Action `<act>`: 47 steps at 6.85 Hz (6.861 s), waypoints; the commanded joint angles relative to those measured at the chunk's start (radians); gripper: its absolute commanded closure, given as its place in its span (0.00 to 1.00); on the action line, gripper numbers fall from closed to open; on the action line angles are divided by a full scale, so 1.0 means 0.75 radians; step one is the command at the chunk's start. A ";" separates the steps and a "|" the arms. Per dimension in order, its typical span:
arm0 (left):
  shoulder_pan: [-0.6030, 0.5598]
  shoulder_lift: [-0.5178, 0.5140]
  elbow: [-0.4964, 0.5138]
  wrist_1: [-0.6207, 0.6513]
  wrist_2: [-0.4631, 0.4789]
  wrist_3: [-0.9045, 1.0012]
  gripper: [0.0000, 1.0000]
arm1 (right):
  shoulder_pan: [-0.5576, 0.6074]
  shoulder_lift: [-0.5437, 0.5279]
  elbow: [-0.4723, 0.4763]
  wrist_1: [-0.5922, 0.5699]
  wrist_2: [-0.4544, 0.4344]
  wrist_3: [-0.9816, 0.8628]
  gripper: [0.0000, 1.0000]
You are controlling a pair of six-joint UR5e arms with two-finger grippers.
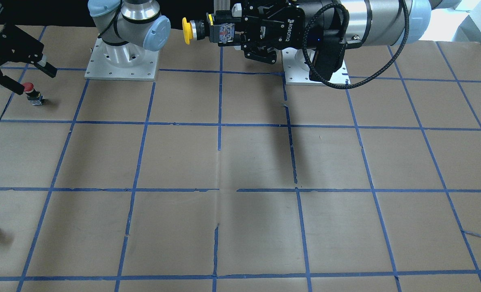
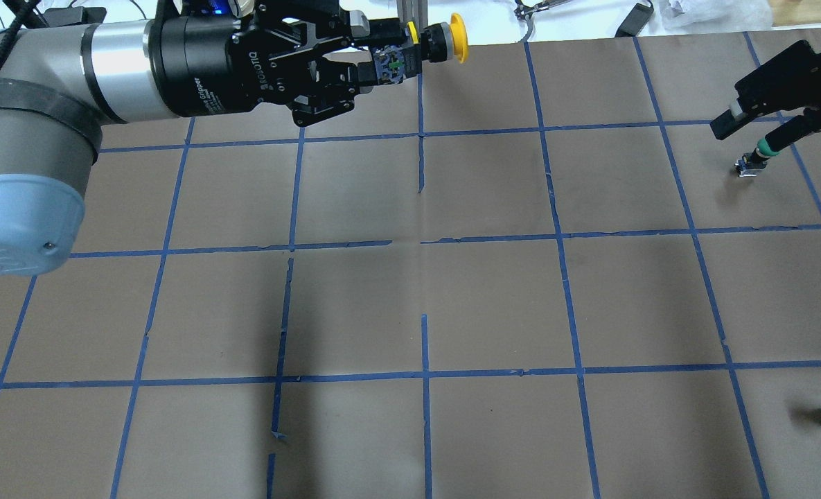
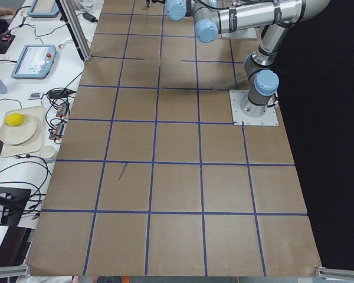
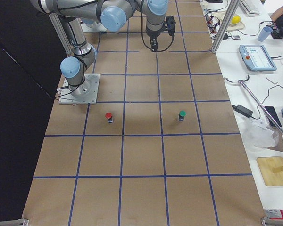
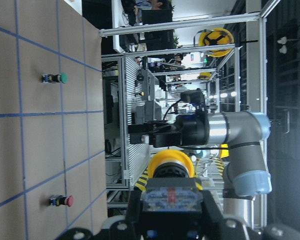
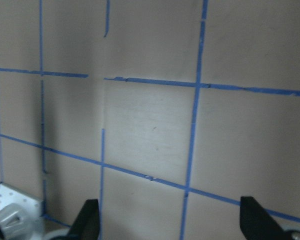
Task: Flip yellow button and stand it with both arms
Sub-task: 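Hold the yellow button up with the left gripper while the right gripper approaches, then close the right gripper on the yellow button held by the left gripper, then open the left gripper and pull it back while the right gripper takes the button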
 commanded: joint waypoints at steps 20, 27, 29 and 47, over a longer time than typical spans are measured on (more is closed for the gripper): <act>-0.043 -0.022 -0.038 0.047 -0.075 -0.059 1.00 | 0.432 0.017 0.020 0.188 1.082 0.680 0.06; -0.043 -0.026 -0.038 0.049 -0.077 -0.052 1.00 | 0.434 -0.036 0.030 0.241 1.086 0.680 0.12; -0.043 -0.026 -0.038 0.049 -0.075 -0.052 1.00 | 0.432 -0.032 0.039 0.235 1.088 0.680 0.11; 0.110 -0.260 -0.011 0.231 0.641 -0.087 0.00 | 0.362 0.043 0.085 -0.318 -0.295 0.797 0.73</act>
